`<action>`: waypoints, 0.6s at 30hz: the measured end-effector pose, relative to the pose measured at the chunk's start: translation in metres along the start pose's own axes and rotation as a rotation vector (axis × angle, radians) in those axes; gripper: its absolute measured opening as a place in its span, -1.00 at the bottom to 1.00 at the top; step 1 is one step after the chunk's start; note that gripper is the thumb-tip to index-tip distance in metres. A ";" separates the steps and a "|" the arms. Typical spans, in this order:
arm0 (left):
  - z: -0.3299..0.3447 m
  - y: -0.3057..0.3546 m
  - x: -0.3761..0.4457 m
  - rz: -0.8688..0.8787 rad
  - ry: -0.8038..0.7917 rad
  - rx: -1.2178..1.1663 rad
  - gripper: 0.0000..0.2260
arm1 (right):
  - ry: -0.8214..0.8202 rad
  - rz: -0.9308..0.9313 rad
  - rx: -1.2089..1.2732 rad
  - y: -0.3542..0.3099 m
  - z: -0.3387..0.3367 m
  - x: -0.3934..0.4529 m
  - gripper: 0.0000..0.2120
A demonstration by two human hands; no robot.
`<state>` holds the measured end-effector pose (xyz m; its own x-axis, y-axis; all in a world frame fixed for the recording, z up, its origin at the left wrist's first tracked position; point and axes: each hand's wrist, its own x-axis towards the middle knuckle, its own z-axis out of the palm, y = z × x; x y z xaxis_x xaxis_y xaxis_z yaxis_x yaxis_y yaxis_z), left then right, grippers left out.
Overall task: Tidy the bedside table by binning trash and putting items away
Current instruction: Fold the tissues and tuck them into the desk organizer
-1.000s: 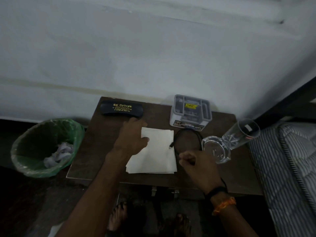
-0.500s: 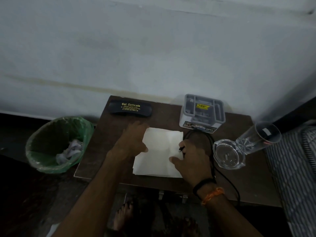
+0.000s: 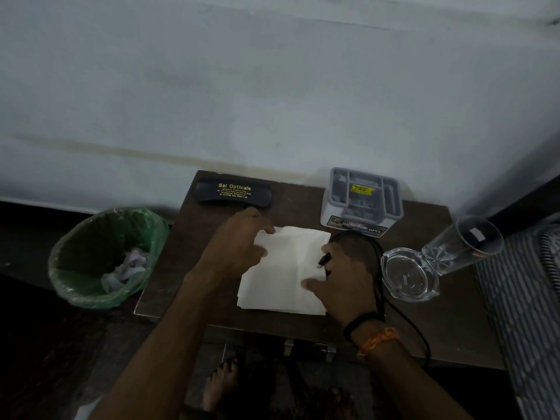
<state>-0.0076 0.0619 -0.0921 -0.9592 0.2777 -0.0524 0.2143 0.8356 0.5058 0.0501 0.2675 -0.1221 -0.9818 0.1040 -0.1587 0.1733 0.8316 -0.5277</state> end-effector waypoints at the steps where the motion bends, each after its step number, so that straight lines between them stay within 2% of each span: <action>1: -0.001 -0.001 -0.001 0.014 0.003 -0.010 -0.66 | 0.002 0.002 -0.003 0.000 -0.001 0.002 -0.34; 5: -0.003 -0.007 -0.004 0.086 0.012 -0.044 -0.77 | 0.007 -0.008 0.004 0.000 -0.004 0.006 -0.49; 8: -0.005 -0.015 -0.004 0.080 0.017 -0.179 -0.81 | 0.060 -0.010 0.064 0.001 -0.005 0.006 -0.51; 12: -0.010 -0.015 -0.007 0.089 -0.019 -0.382 -0.83 | 0.188 -0.026 0.156 0.001 -0.007 0.012 -0.38; 15: -0.017 -0.010 -0.007 0.101 -0.024 -0.467 -0.83 | 0.160 -0.071 0.323 -0.003 -0.014 0.016 -0.15; 18: -0.021 -0.007 -0.007 0.117 0.007 -0.551 -0.85 | 0.123 -0.079 0.423 -0.006 -0.018 0.017 -0.14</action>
<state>-0.0065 0.0438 -0.0775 -0.9365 0.3489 0.0355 0.1930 0.4283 0.8828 0.0307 0.2742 -0.1071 -0.9908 0.1345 -0.0166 0.0881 0.5461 -0.8331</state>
